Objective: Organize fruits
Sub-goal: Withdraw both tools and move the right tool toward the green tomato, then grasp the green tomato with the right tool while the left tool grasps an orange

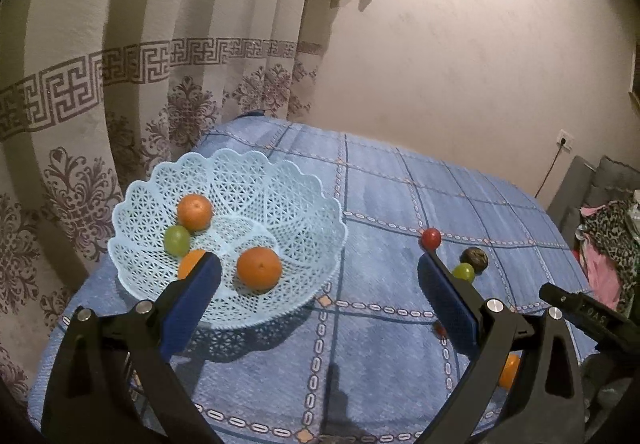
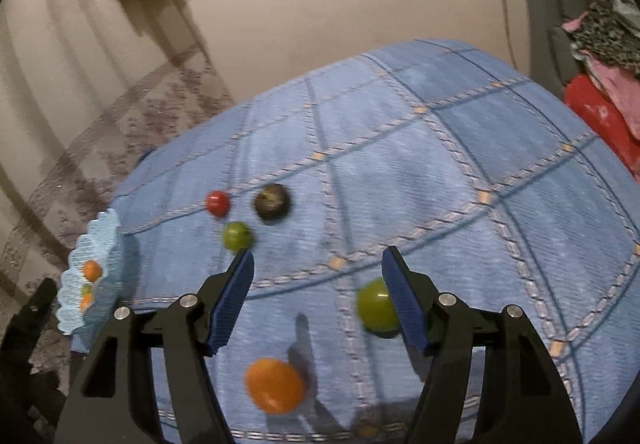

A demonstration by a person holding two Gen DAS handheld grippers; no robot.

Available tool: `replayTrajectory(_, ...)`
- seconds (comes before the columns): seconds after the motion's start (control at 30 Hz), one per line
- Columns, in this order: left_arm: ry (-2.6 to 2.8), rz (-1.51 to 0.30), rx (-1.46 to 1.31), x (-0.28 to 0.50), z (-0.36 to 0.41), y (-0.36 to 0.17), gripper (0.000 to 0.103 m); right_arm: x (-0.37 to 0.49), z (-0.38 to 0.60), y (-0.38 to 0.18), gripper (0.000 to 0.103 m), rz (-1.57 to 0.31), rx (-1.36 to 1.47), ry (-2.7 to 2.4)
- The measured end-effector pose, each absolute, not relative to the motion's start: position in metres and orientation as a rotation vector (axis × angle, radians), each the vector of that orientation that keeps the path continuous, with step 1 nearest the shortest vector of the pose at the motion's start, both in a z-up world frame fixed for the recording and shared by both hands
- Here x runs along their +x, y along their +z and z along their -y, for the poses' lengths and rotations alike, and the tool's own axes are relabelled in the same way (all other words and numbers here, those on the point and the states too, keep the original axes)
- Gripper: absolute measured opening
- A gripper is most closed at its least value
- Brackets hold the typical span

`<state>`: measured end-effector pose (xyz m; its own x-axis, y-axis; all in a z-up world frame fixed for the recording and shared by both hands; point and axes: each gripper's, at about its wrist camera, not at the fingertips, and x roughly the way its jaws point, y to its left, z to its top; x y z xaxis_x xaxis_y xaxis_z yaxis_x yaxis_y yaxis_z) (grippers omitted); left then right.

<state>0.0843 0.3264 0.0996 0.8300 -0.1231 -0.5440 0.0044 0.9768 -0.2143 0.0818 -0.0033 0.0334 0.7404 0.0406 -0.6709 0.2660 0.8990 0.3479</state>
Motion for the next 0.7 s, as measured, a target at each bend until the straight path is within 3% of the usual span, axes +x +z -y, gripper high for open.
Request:
replayTrajectory(0.27,-0.114,-0.597,-0.156,0.079,-0.300,0.097,0.100,0.079,0.020,0.012,0.066,-0.774,0.395,-0.176)
replayTrajectory(0.7,-0.216,-0.655,-0.106,0.077,-0.260,0.082,0.100,0.086,0.019,-0.006,0.048,-0.831,0.326,-0.138)
